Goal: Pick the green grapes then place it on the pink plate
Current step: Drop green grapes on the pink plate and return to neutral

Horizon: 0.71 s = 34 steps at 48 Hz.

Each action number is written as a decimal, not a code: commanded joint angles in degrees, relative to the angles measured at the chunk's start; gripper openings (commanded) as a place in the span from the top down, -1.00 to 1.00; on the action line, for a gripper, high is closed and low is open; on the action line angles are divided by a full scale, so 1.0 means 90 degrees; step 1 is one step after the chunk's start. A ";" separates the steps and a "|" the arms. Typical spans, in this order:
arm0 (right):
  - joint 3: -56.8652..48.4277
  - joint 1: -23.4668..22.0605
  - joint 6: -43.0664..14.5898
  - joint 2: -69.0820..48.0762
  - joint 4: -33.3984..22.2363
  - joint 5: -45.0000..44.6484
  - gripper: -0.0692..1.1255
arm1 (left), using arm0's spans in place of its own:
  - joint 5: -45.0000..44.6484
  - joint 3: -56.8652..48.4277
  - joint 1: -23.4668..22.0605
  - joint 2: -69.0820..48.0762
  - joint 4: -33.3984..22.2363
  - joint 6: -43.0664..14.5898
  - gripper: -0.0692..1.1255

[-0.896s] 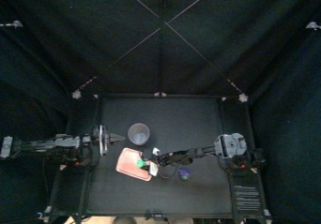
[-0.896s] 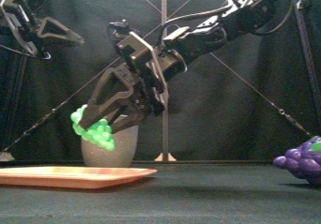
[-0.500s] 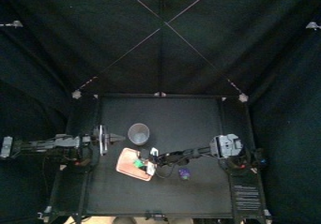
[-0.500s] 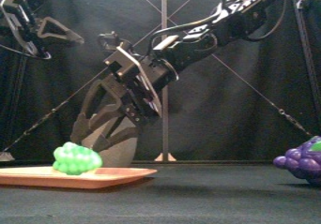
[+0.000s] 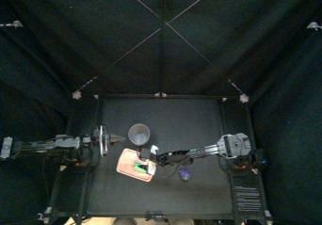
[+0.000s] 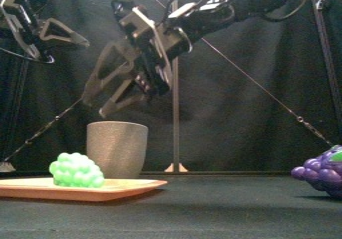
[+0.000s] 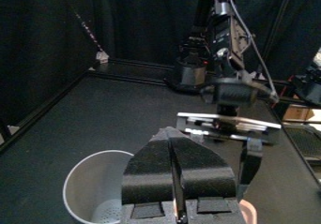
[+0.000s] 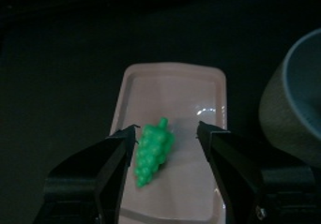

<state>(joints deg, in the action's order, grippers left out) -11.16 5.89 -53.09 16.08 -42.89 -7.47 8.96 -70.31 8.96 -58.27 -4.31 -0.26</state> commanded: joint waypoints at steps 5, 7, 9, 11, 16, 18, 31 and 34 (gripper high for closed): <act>-0.0107 0.0039 -0.0010 -0.0859 -0.0654 -0.0117 -0.62 | 0.0020 0.0020 0.0020 0.0010 0.0000 0.0010 0.71; -0.0166 0.0049 0.0000 -0.0996 -0.0811 -0.0117 -0.62 | 0.0029 -0.0010 0.0020 0.0010 0.0000 0.0010 0.71; -0.0215 0.0059 0.0000 -0.1133 -0.0918 -0.0117 -0.62 | 0.0029 -0.0029 0.0020 0.0010 0.0000 0.0010 0.71; -0.0283 0.0059 0.0000 -0.1260 -0.1045 -0.0117 -0.62 | 0.0049 -0.0049 0.0020 0.0010 0.0000 0.0020 0.71; -0.0469 0.0059 -0.0039 -0.1582 -0.1299 -0.0127 -0.62 | 0.0059 -0.0078 0.0020 0.0010 -0.0010 0.0020 0.71; -0.0576 0.0049 -0.0049 -0.1748 -0.1377 -0.0127 -0.62 | 0.0068 -0.0088 0.0020 0.0010 -0.0010 0.0020 0.71; -0.1123 0.0020 -0.0068 -0.2451 -0.1533 -0.0059 -0.62 | 0.0059 -0.0088 0.0020 0.0010 -0.0020 0.0020 0.71; -0.1211 0.0020 -0.0068 -0.2520 -0.1523 -0.0039 -0.62 | 0.0059 -0.0088 0.0020 0.0010 -0.0020 0.0020 0.71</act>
<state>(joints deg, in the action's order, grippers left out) -21.97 6.24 -53.61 -3.69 -56.51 -8.35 9.05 -71.89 9.05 -58.27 -4.39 -0.09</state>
